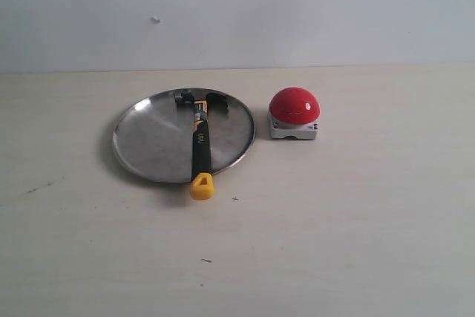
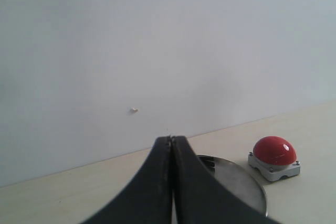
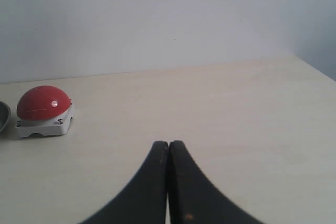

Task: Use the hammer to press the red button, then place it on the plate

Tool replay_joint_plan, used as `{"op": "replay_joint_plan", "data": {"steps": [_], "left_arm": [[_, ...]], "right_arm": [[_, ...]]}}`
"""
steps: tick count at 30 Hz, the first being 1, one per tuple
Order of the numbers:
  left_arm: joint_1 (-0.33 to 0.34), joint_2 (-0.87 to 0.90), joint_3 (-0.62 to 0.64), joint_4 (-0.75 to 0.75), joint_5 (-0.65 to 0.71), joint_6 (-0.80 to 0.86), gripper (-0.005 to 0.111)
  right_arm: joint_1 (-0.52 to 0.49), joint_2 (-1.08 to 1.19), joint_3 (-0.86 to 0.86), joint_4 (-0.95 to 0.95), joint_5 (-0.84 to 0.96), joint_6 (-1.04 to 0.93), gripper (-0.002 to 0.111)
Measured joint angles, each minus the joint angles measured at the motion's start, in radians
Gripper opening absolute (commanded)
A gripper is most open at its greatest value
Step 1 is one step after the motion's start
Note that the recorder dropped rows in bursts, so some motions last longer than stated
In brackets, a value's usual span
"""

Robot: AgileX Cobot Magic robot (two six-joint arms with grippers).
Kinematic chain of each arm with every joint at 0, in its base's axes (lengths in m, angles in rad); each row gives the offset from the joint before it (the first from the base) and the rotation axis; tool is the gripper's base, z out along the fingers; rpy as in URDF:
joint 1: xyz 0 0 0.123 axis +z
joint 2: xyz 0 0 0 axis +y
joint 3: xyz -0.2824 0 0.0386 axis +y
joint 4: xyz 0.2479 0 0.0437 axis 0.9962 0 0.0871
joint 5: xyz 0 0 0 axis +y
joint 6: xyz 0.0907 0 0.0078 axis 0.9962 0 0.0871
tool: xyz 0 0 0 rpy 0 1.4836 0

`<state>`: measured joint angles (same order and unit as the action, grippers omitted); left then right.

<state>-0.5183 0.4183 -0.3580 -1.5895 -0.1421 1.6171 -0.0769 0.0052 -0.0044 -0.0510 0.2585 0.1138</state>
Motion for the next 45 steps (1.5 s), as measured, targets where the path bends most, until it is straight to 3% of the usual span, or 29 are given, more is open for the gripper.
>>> {"op": "replay_joint_plan", "data": {"steps": [7, 11, 15, 19, 29, 30, 33, 37, 40, 45], "left_arm": [[0.025, -0.003, 0.000, 0.023, 0.000, 0.036, 0.000], [0.144, -0.057, 0.000, 0.026, 0.008, 0.064, 0.000], [0.291, -0.146, 0.000, -0.077, 0.004, 0.064, 0.000], [0.369, -0.195, 0.000, -0.136, 0.004, 0.060, 0.000], [0.386, -0.187, 0.030, -0.118, 0.070, 0.008, 0.000], [0.386, -0.187, 0.040, -0.056, 0.086, -0.046, 0.000], [0.390, -0.189, 0.071, 0.472, 0.194, -0.438, 0.000], [0.395, -0.195, 0.087, 1.267, 0.391, -1.259, 0.000], [0.395, -0.200, 0.109, 1.553, 0.445, -1.600, 0.000], [0.396, -0.263, 0.170, 1.692, 0.454, -1.745, 0.000]], "right_arm": [[0.000, 0.000, 0.000, 0.000, 0.000, 0.000, 0.000], [0.000, 0.000, 0.000, 0.000, 0.003, 0.000, 0.000], [0.000, 0.000, 0.000, 0.002, 0.003, 0.000, 0.000], [0.000, 0.000, 0.000, 0.003, 0.003, 0.000, 0.000], [0.000, 0.000, 0.000, 0.003, 0.007, 0.000, 0.000], [0.000, 0.000, 0.000, 0.003, 0.007, 0.000, 0.000], [0.000, 0.000, 0.000, 0.003, 0.007, 0.000, 0.000], [0.000, 0.000, 0.000, 0.003, 0.007, 0.000, 0.000], [0.000, 0.000, 0.000, 0.003, 0.007, 0.000, 0.000], [0.000, 0.000, 0.000, 0.003, 0.007, 0.000, 0.000]]}}
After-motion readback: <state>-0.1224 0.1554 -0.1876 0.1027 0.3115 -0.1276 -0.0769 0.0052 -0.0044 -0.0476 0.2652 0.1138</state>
